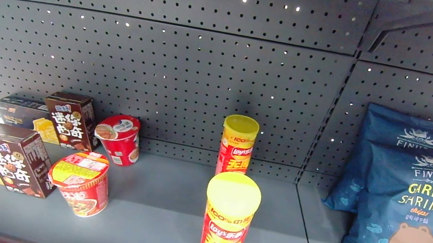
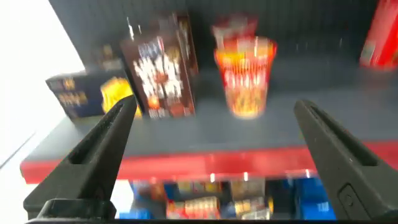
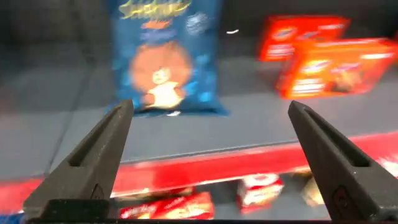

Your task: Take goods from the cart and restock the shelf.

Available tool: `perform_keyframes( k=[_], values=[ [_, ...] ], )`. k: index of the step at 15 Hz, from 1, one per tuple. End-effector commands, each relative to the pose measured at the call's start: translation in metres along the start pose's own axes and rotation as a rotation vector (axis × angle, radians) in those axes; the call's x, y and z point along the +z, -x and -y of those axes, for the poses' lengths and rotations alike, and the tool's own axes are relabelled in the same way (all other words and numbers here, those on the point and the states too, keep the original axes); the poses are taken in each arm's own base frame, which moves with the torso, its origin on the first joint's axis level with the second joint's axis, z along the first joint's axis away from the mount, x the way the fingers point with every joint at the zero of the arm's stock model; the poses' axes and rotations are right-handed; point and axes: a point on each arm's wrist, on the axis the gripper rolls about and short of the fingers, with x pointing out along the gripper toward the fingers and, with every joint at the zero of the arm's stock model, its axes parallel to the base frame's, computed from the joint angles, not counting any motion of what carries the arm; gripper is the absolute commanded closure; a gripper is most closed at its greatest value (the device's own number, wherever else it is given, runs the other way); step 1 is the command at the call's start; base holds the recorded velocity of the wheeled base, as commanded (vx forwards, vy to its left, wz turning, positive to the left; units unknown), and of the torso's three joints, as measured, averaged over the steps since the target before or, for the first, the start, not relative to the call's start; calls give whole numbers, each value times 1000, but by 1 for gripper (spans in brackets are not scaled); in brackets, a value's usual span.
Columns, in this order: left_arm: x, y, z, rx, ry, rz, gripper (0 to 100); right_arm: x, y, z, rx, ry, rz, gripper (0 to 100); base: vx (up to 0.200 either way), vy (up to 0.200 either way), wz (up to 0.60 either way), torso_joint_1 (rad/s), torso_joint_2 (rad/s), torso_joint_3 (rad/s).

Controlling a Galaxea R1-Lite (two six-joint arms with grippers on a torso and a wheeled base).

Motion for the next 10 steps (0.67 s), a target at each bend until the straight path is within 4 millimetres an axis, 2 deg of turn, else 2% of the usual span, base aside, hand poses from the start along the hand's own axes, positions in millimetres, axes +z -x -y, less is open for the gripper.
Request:
perform_keyframes(
  k=[1, 2, 6, 10],
  values=[
    [-6, -1, 1, -10, 13, -50, 0, -18, -3, -2, 31, 3, -42, 0, 0, 0, 0, 0, 0, 0],
    [-11, 0, 2, -30, 48, -95, 0, -18, -3, -2, 33, 6, -50, 0, 0, 0, 0, 0, 0, 0],
    [-11, 0, 3, -95, 187, -98, 0, -19, -2, -2, 47, -5, -53, 0, 0, 0, 0, 0, 0, 0],
    [-10, 0, 4, -135, 183, -95, 0, -18, -2, -3, 74, -11, -51, 0, 0, 0, 0, 0, 0, 0]
  ],
)
